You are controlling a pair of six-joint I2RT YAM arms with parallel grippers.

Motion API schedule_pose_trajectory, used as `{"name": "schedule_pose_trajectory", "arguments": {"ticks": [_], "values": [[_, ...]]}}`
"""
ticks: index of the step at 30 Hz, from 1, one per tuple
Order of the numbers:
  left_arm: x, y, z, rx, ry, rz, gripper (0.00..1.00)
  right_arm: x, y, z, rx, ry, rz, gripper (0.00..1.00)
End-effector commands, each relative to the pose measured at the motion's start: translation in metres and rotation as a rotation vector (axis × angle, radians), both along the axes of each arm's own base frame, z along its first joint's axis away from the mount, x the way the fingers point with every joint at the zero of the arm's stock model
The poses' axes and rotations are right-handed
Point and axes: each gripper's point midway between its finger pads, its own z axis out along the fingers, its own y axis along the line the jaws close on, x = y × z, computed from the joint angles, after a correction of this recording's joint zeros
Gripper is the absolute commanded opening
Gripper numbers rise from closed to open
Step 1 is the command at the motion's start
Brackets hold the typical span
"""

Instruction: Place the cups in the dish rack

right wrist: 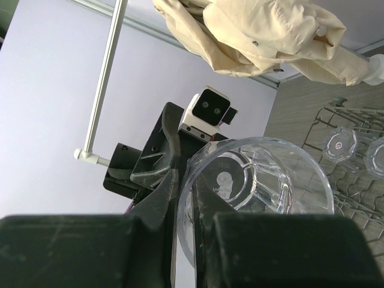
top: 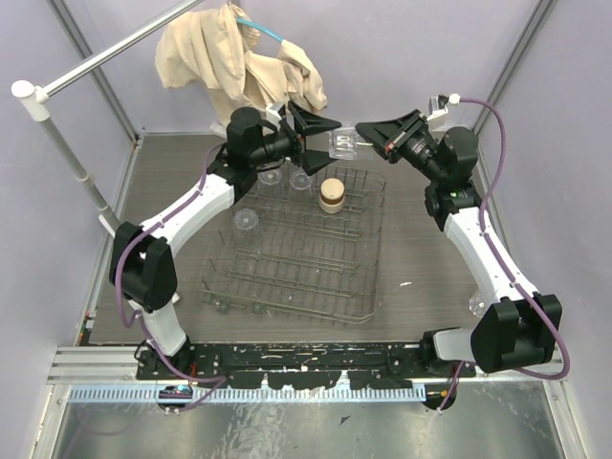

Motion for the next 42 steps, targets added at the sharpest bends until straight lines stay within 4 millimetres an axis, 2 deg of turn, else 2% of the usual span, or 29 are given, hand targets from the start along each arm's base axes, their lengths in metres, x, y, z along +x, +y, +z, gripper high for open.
{"name": "schedule_pose_trajectory", "arguments": {"ticks": [1,4,11,13,15,18,22,28,30,34,38,42], "values": [[-0.003,-0.007,0.007,-0.038,-0.02,-0.014,0.85,-0.008,0.0,0.045,0.031,-0.148,0.0,0.01],[-0.005,-0.008,0.006,-0.045,-0.013,-0.019,0.7,-0.007,0.0,0.041,0.03,-0.144,-0.003,0.01],[-0.007,-0.01,0.006,-0.064,-0.014,-0.028,0.23,-0.005,0.001,0.032,0.017,-0.127,-0.004,0.01],[-0.008,-0.01,0.003,-0.06,-0.016,-0.03,0.08,-0.005,0.0,0.031,0.005,-0.126,-0.01,0.11],[-0.008,-0.008,-0.002,-0.046,-0.019,-0.027,0.0,-0.006,0.0,0.029,-0.009,-0.127,-0.013,0.3],[-0.007,-0.002,-0.013,-0.007,-0.021,-0.015,0.0,-0.007,-0.003,0.025,-0.043,-0.126,-0.03,0.47],[-0.006,0.011,-0.029,0.063,-0.027,0.006,0.0,-0.007,-0.015,0.011,-0.089,-0.108,-0.065,0.54],[-0.012,0.034,-0.051,0.264,-0.078,0.025,0.0,-0.001,-0.048,-0.02,-0.194,-0.069,-0.152,0.59],[-0.018,0.046,-0.069,0.403,-0.092,0.028,0.0,0.002,-0.058,-0.044,-0.296,-0.028,-0.186,0.61],[-0.025,0.067,-0.087,0.593,-0.13,0.032,0.0,0.006,-0.076,-0.073,-0.493,0.006,-0.235,0.62],[-0.037,0.091,-0.105,0.787,-0.15,0.034,0.0,0.005,-0.091,-0.076,-0.64,0.005,-0.271,0.64],[-0.047,0.115,-0.127,0.963,-0.157,0.03,0.0,0.002,-0.097,-0.078,-0.678,0.008,-0.292,0.64]]}}
